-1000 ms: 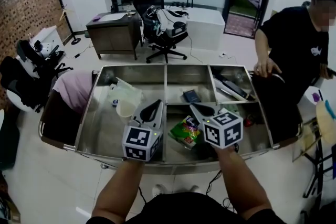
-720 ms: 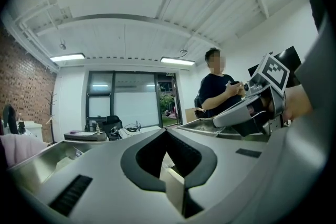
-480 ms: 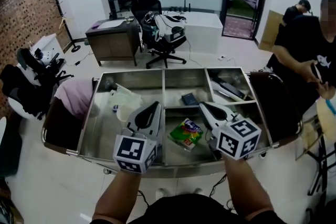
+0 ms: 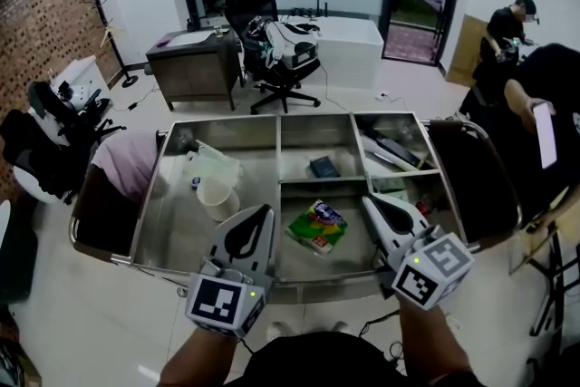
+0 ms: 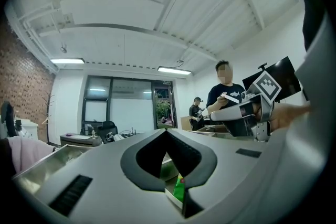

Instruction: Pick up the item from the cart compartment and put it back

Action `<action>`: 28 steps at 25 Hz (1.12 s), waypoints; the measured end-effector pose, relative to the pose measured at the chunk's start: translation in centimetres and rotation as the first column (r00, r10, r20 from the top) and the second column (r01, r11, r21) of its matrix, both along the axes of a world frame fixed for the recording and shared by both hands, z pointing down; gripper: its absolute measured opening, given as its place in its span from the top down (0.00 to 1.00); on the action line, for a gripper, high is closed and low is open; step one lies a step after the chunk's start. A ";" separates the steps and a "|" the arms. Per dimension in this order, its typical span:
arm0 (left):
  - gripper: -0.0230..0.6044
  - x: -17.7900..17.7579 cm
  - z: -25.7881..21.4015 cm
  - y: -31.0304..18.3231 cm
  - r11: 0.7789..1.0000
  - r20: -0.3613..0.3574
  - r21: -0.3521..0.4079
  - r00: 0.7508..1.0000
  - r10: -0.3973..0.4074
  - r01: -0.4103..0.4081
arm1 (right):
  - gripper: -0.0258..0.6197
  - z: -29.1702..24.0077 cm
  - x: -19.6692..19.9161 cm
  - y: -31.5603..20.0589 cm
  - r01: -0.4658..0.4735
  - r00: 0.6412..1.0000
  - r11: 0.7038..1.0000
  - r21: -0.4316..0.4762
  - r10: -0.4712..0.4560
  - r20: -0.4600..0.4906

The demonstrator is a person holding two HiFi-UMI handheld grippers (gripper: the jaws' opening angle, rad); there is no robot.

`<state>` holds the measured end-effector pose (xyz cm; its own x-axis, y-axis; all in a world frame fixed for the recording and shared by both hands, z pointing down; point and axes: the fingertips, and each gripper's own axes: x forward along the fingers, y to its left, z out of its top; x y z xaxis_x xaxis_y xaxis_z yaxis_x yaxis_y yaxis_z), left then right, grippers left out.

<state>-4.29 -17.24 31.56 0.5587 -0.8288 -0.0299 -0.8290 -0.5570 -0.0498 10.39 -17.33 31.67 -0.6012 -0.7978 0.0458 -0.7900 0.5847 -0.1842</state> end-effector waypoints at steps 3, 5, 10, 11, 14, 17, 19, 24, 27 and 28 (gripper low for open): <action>0.96 -0.2 0.1 0.3 1.000 -0.004 0.000 1.000 -0.009 0.009 | 0.95 0.9 0.5 0.4 -0.007 1.000 1.000 -0.015 0.007 -0.002; 0.96 -0.2 0.2 0.3 1.000 -0.006 -0.002 1.000 -0.015 0.014 | 0.95 1.4 0.8 0.8 -0.010 1.000 1.000 -0.020 0.010 -0.008; 0.96 -0.1 0.7 0.3 0.999 0.004 -0.035 1.000 -0.017 0.018 | 0.95 2.3 0.7 1.0 -0.014 0.999 1.000 -0.018 0.013 -0.032; 0.96 0.0 0.7 0.2 0.999 0.000 -0.029 1.000 -0.016 0.016 | 0.95 2.5 0.7 0.9 -0.013 0.999 1.000 -0.022 0.013 -0.033; 0.96 0.1 0.6 0.0 1.000 -0.012 -0.004 1.000 -0.017 0.017 | 0.95 2.7 0.5 0.8 -0.009 0.999 0.999 -0.034 0.007 -0.044; 0.96 0.1 1.4 0.0 0.999 -0.004 -0.039 1.000 -0.017 0.017 | 0.95 2.8 0.3 0.8 -0.010 0.998 0.999 -0.035 0.008 -0.059; 0.96 0.1 1.0 -0.2 1.000 -0.007 -0.020 1.000 -0.018 0.018 | 0.95 2.9 0.2 0.7 -0.009 0.998 0.999 -0.037 0.006 -0.061; 0.96 0.0 0.6 -0.3 1.000 -0.010 -0.002 1.000 -0.020 0.020 | 0.95 3.1 0.2 0.6 -0.010 0.998 0.999 -0.042 0.008 -0.062; 0.96 0.0 0.7 -0.4 1.000 -0.011 -0.002 1.000 -0.020 0.020 | 0.95 3.3 0.2 0.5 -0.011 0.998 0.999 -0.046 0.009 -0.061; 0.96 0.0 0.8 -0.5 1.000 -0.010 -0.004 1.000 -0.020 0.020 | 0.95 3.4 0.3 0.4 -0.012 0.998 0.999 -0.047 0.010 -0.061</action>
